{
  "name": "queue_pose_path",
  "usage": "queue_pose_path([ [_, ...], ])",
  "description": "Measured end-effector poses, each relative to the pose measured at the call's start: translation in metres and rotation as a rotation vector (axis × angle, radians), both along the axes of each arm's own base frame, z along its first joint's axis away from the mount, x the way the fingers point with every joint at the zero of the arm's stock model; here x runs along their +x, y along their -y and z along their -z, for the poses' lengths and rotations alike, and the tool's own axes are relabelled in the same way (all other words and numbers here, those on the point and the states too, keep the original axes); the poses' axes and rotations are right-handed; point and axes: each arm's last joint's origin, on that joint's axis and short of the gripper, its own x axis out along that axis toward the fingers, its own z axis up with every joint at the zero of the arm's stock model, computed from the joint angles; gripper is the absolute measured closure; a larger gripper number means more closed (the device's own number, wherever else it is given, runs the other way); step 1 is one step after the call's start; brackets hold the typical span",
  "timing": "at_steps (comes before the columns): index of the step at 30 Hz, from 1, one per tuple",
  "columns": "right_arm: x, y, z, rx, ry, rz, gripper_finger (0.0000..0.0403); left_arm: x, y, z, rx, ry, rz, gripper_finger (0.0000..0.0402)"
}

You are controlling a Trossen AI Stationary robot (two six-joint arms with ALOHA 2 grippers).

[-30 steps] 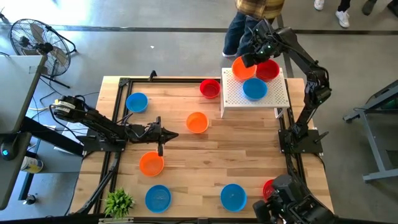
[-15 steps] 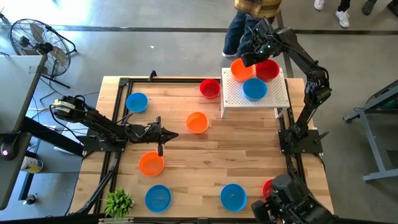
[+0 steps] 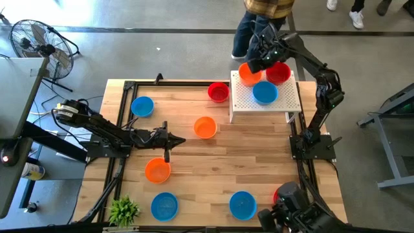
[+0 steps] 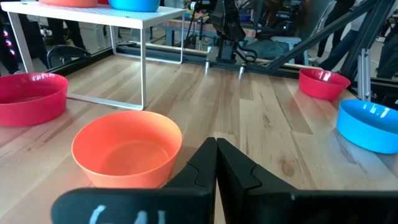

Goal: Pick & Place Mini bowls
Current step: Stack the orange bowl on the orange bowl on the shelf, then stack the blue bowl on the blue bowl on the shelf

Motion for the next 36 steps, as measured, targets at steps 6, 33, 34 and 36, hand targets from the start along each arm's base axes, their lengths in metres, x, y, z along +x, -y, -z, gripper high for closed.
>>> queue_pose_path([
  [6,0.001,-0.003,-0.022,-0.103,0.052,-0.029,0.0395,0.0,0.0,0.0,0.0,0.0,0.0,0.0401],
  [33,0.016,-0.234,0.033,-0.735,0.616,-0.611,0.0403,0.058,0.029,-0.044,0.118,-0.313,0.334,0.0401],
  [34,0.014,-0.239,0.039,-0.742,0.626,-0.621,0.0403,0.06,0.033,-0.048,0.123,-0.358,0.359,0.0401],
  [36,0.012,-0.249,0.049,-0.755,0.65,-0.636,0.0403,0.062,0.044,-0.057,0.134,-0.471,0.402,0.0401],
])
